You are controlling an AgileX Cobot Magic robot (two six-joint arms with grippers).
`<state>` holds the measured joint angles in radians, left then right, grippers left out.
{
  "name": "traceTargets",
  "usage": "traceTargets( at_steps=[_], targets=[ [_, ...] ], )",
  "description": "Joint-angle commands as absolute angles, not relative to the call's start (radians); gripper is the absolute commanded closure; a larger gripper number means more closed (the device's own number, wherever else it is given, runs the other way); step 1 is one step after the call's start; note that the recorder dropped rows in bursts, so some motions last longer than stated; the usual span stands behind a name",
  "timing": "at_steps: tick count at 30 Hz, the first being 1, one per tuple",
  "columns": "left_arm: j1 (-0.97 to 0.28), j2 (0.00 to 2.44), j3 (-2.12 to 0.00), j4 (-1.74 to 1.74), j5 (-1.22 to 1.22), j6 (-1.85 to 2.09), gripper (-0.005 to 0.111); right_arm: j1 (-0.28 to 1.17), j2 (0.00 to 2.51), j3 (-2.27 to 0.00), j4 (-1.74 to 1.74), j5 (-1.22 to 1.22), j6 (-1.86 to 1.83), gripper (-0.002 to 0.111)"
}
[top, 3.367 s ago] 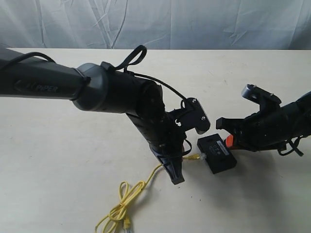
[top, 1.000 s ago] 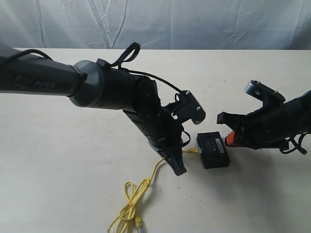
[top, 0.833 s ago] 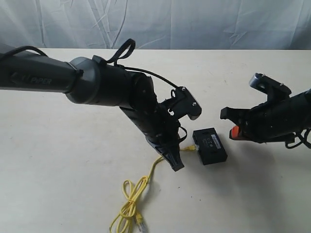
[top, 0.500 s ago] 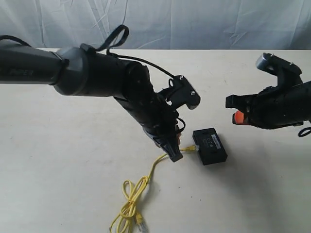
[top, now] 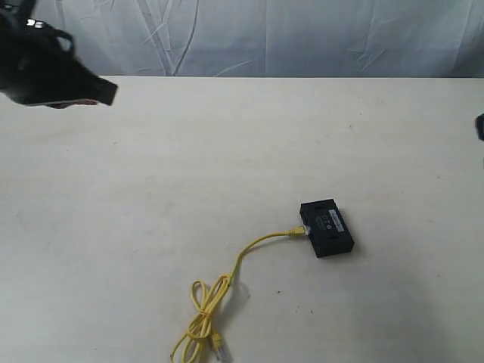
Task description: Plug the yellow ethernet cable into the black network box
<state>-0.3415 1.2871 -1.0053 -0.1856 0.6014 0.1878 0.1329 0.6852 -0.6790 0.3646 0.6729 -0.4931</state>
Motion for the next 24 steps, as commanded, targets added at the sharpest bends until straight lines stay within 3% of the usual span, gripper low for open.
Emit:
traceTargets(
  at_steps=[1, 7, 21, 24],
  targets=[
    [-0.320, 0.971, -0.761, -0.190, 0.407, 0.159, 0.107, 0.130, 0.404, -0.646, 0.346, 0.668, -0.450, 0.109],
    [-0.320, 0.663, -0.608, -0.146, 0.440, 0.159, 0.107, 0.130, 0.136, -0.418, 0.343, 0.560, -0.433, 0.109],
    [-0.320, 0.606, -0.608, -0.146, 0.448, 0.159, 0.107, 0.130, 0.107, -0.403, 0.266, 0.619, -0.419, 0.109],
    [-0.320, 0.606, -0.608, -0.146, 0.448, 0.159, 0.107, 0.130, 0.091, -0.403, 0.113, 0.623, -0.181, 0.109]
  ],
)
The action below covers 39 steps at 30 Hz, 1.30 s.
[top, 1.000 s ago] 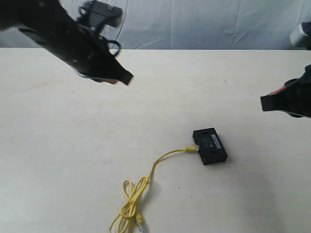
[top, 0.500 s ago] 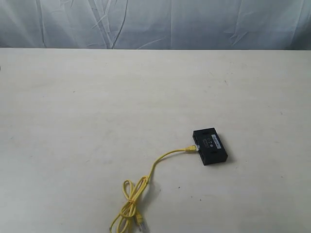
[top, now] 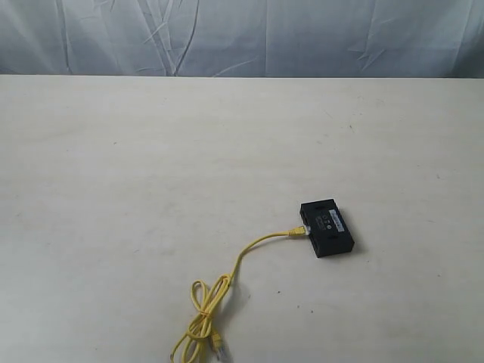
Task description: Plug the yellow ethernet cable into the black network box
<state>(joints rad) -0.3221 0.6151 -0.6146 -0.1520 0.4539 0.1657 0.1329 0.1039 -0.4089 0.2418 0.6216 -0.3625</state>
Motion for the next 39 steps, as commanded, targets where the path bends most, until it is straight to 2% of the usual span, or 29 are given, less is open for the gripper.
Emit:
traceTargets(
  at_steps=[1, 6, 12, 20, 39],
  targets=[
    [-0.320, 0.606, -0.608, -0.146, 0.448, 0.159, 0.107, 0.130, 0.091, -0.403, 0.032, 0.623, -0.050, 0.109],
    [-0.320, 0.606, -0.608, -0.146, 0.448, 0.159, 0.107, 0.130, 0.090, -0.403, -0.053, 0.623, 0.034, 0.109],
    [-0.320, 0.606, -0.608, -0.146, 0.448, 0.159, 0.107, 0.130, 0.000, -0.246, -0.053, 0.493, 0.037, 0.109],
    [-0.320, 0.606, -0.608, -0.141, 0.441, 0.159, 0.107, 0.130, 0.000, -0.074, -0.029, 0.328, 0.037, 0.109],
    [-0.320, 0.606, -0.608, -0.137, 0.441, 0.159, 0.107, 0.128, 0.000, 0.000, -0.017, 0.361, 0.037, 0.109]
  ],
)
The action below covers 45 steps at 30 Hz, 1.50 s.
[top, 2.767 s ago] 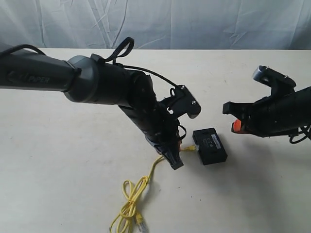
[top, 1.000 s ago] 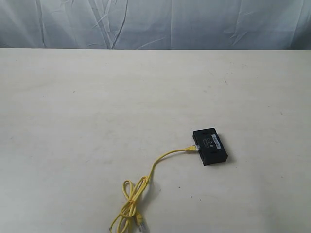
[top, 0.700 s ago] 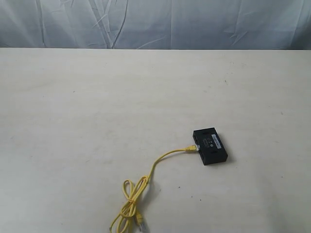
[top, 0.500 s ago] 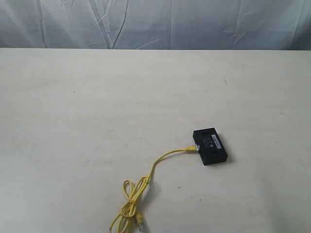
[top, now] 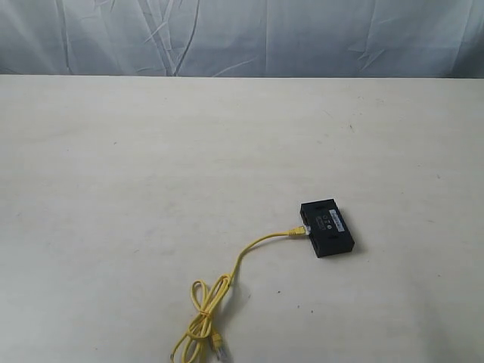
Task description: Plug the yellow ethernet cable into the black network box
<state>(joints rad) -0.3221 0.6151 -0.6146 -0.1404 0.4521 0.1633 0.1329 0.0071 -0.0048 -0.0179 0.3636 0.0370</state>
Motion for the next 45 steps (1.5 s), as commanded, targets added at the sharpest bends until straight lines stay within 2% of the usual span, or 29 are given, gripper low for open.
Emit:
traceTargets(
  at_steps=[1, 15, 22, 45],
  targets=[
    [-0.320, 0.606, -0.608, -0.137, 0.441, 0.159, 0.107, 0.128, 0.000, 0.000, -0.017, 0.361, 0.037, 0.109],
    [-0.320, 0.606, -0.608, -0.137, 0.441, 0.159, 0.107, 0.128, 0.000, 0.000, -0.017, 0.359, 0.037, 0.109],
    [-0.320, 0.606, -0.608, -0.137, 0.441, 0.159, 0.107, 0.031, 0.000, 0.000, -0.017, 0.361, 0.037, 0.109],
    [-0.320, 0.606, -0.608, -0.137, 0.441, 0.159, 0.107, 0.037, 0.000, 0.000, -0.017, 0.361, 0.039, 0.109]
  ],
)
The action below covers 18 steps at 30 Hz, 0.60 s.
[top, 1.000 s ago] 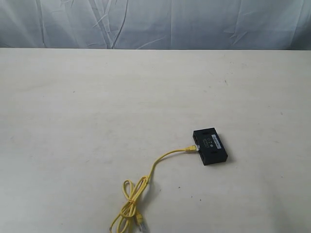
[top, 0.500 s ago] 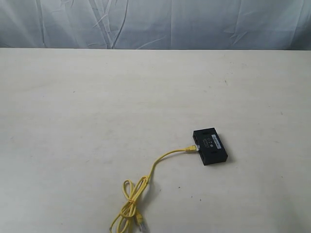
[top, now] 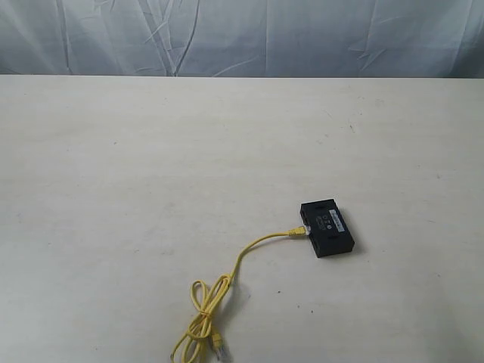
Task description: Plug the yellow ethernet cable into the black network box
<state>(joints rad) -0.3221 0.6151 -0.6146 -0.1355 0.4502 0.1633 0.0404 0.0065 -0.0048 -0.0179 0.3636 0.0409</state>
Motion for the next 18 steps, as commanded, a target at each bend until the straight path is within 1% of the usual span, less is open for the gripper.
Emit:
traceTargets(
  at_steps=[1, 4, 6, 9, 11, 14, 16, 18],
  targets=[
    [-0.320, 0.606, -0.608, -0.137, 0.441, 0.159, 0.107, 0.037, 0.000, 0.000, -0.017, 0.361, 0.039, 0.109],
    [-0.320, 0.606, -0.608, -0.133, 0.441, 0.159, 0.107, 0.037, 0.000, 0.000, -0.016, 0.363, 0.039, 0.109],
    [-0.315, 0.605, -0.608, -0.063, 0.451, 0.166, 0.107, 0.037, 0.000, 0.000, -0.016, 0.363, 0.039, 0.109],
    [-0.230, 0.566, -0.572, -0.077, 0.474, 0.164, 0.107, 0.037, 0.000, 0.000, -0.016, 0.363, 0.039, 0.109],
    [-0.167, 0.525, -0.510, -0.077, 0.454, 0.164, 0.107, 0.040, 0.000, 0.000, -0.009, 0.363, 0.039, 0.109],
    [-0.075, 0.437, -0.372, -0.049, 0.357, 0.164, 0.107, 0.040, 0.000, 0.000, 0.007, 0.363, 0.039, 0.109],
    [-0.043, 0.377, -0.280, -0.012, 0.291, 0.164, 0.107, 0.040, 0.000, 0.000, 0.009, 0.363, 0.039, 0.109],
    [-0.041, 0.307, -0.194, 0.039, 0.240, 0.164, 0.107, 0.040, 0.000, 0.000, 0.009, 0.363, 0.039, 0.109]
  ],
)
